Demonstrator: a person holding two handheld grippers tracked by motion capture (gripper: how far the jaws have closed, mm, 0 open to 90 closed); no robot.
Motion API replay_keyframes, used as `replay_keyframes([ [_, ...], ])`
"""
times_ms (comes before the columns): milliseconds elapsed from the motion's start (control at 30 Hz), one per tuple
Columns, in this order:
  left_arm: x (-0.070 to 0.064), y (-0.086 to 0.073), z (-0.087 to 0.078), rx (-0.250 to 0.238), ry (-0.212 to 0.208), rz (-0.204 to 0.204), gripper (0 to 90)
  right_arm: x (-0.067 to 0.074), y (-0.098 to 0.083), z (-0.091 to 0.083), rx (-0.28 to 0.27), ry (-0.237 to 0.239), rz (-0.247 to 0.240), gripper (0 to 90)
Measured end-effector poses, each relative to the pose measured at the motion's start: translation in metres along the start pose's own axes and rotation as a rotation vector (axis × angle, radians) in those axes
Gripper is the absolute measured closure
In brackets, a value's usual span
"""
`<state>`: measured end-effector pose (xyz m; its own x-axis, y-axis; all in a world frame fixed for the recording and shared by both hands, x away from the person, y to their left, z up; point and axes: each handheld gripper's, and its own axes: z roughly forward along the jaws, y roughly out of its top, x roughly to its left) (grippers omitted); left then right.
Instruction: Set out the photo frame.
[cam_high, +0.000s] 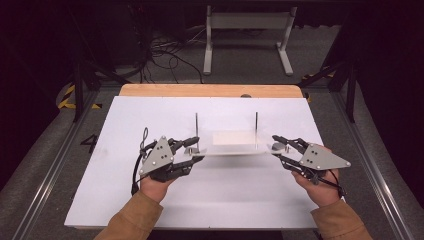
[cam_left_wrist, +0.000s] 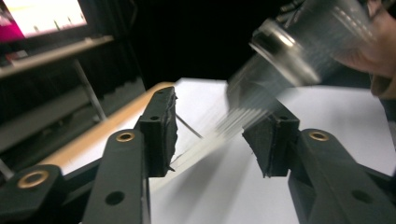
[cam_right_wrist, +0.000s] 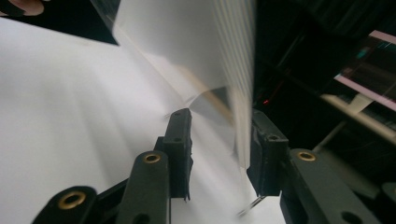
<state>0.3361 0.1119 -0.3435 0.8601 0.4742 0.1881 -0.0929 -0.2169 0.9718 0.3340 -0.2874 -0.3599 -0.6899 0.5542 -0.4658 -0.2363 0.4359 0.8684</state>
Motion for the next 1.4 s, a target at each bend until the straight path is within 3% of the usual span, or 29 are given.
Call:
replay_keyframes([
  [133, 0.005, 0.027, -0.006, -0.020, 0.029, 0.038, 59.8, -0.009, 0.020, -0.007, -0.037, -0.012, -0.003, 65.3],
  [300, 0.005, 0.047, -0.021, -0.024, 0.026, 0.026, 60.8, -0.008, 0.045, -0.017, -0.050, 0.022, 0.019, 65.2],
  [500, 0.003, 0.061, -0.040, -0.032, -0.006, -0.034, 61.0, 0.001, 0.073, -0.030, -0.051, 0.090, 0.145, 66.9],
  [600, 0.013, 0.055, -0.035, -0.003, -0.016, -0.109, 60.3, 0.001, 0.075, -0.025, -0.021, 0.109, 0.201, 66.7],
  [633, 0.017, 0.051, -0.033, -0.025, -0.014, -0.126, 59.1, 0.000, 0.073, -0.022, -0.004, 0.114, 0.218, 66.6],
  [767, 0.021, 0.051, -0.023, -0.032, 0.038, -0.131, 56.0, -0.008, 0.067, -0.012, -0.027, 0.109, 0.273, 64.5],
  [867, 0.024, 0.050, -0.018, -0.027, 0.051, -0.139, 52.3, -0.012, 0.063, -0.006, -0.040, 0.100, 0.293, 62.3],
  [933, 0.027, 0.045, -0.005, -0.005, 0.060, -0.183, 49.9, -0.013, 0.061, 0.000, -0.038, 0.076, 0.291, 59.8],
  [1067, 0.028, 0.035, 0.007, 0.006, 0.080, -0.204, 39.1, -0.014, 0.058, 0.006, -0.026, 0.058, 0.318, 55.1],
  [1100, 0.031, 0.029, 0.012, 0.013, 0.093, -0.227, 35.1, -0.014, 0.055, 0.011, -0.014, 0.051, 0.327, 49.1],
  [1300, 0.037, 0.015, 0.015, 0.031, 0.080, -0.281, 27.1, -0.017, 0.048, 0.021, -0.003, 0.034, 0.359, 38.0],
  [1400, 0.036, 0.007, 0.014, 0.050, 0.090, -0.283, 23.7, -0.020, 0.043, 0.023, -0.012, 0.032, 0.373, 32.7],
])
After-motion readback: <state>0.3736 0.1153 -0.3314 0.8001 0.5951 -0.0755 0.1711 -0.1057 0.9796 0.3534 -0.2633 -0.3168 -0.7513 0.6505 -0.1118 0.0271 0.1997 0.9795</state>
